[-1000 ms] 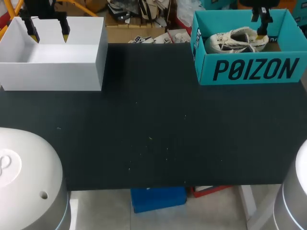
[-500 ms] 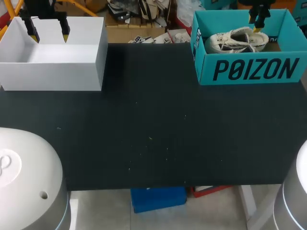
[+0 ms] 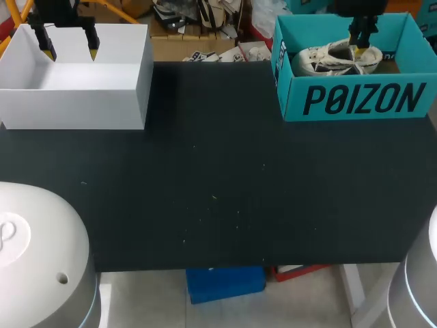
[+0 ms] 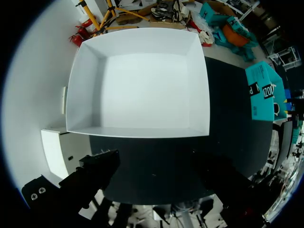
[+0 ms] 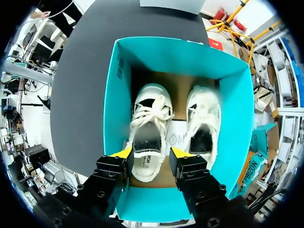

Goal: Take the shoe out of the shoebox, open the shoe tongue, remove and reinsert the insole, then place the shoe into the shoebox

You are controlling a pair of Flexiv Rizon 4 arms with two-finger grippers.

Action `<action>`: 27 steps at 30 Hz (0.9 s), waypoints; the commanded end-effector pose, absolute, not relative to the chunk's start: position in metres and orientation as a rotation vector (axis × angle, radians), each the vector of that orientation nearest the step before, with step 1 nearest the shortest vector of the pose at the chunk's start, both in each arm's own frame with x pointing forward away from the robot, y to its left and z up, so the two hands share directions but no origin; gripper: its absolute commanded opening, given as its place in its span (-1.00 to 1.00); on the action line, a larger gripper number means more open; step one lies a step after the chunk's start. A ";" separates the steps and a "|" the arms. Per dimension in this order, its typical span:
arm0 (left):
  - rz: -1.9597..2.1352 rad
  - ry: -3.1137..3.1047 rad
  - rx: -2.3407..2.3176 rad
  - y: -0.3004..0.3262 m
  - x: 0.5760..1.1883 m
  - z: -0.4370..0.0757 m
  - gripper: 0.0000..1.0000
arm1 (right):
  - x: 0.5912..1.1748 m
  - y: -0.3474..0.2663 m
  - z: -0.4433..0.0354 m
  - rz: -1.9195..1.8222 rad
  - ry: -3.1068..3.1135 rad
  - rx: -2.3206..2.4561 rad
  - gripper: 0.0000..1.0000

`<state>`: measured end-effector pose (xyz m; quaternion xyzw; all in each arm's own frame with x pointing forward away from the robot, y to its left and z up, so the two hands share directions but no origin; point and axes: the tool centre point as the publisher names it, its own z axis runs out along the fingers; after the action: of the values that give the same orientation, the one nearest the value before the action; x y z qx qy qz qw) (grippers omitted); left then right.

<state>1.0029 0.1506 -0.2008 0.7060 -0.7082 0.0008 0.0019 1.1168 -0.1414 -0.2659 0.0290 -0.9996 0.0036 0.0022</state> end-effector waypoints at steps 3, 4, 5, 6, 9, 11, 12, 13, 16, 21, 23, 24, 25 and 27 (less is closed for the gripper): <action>-0.003 -2.220 2.218 0.150 1.002 -0.200 1.00 | 1.129 -0.147 -0.293 -0.027 -3.112 0.093 -0.11; -0.003 -2.220 2.218 0.150 1.002 -0.200 1.00 | 1.130 -0.149 -0.296 -0.029 -3.112 0.093 -0.11; -0.003 -2.220 2.218 0.150 1.002 -0.200 1.00 | 1.132 -0.150 -0.298 -0.030 -3.110 0.095 -0.11; -0.003 -2.220 2.218 0.150 1.002 -0.200 1.00 | 1.133 -0.151 -0.300 -0.031 -3.110 0.096 -0.11; -0.003 -2.220 2.218 0.150 1.002 -0.200 1.00 | 1.137 -0.153 -0.302 -0.036 -3.108 0.103 -0.11; -0.003 -2.220 2.218 0.150 1.002 -0.200 1.00 | 1.141 -0.154 -0.304 -0.039 -3.107 0.112 -0.11; -0.003 -2.220 2.218 0.150 1.002 -0.200 1.00 | 1.142 -0.154 -0.305 -0.040 -3.107 0.115 -0.12; -0.003 -2.220 2.218 0.150 1.002 -0.200 1.00 | 1.143 -0.154 -0.306 -0.041 -3.106 0.117 -0.12; -0.003 -2.220 2.218 0.150 1.002 -0.200 1.00 | 1.146 -0.155 -0.312 -0.051 -3.103 0.125 -0.12; -0.003 -2.220 2.218 0.150 1.002 -0.200 1.00 | 1.149 -0.154 -0.320 -0.068 -3.098 0.139 -0.15; -0.003 -2.220 2.218 0.150 1.002 -0.200 1.00 | 1.150 -0.155 -0.324 -0.071 -3.096 0.142 -0.19; -0.003 -2.220 2.218 0.150 1.002 -0.200 1.00 | 1.150 -0.156 -0.325 -0.072 -3.096 0.142 -0.20; -0.003 -2.220 2.218 0.150 1.002 -0.200 1.00 | 1.150 -0.157 -0.328 -0.073 -3.095 0.141 -0.21; -0.003 -2.220 2.218 0.150 1.002 -0.200 1.00 | 1.151 -0.159 -0.331 -0.079 -3.094 0.137 -0.19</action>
<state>1.0029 0.1507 -0.2008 0.7060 -0.7082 0.0008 0.0019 1.1448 -0.1573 -0.3235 0.0443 -0.9986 -0.0221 0.0184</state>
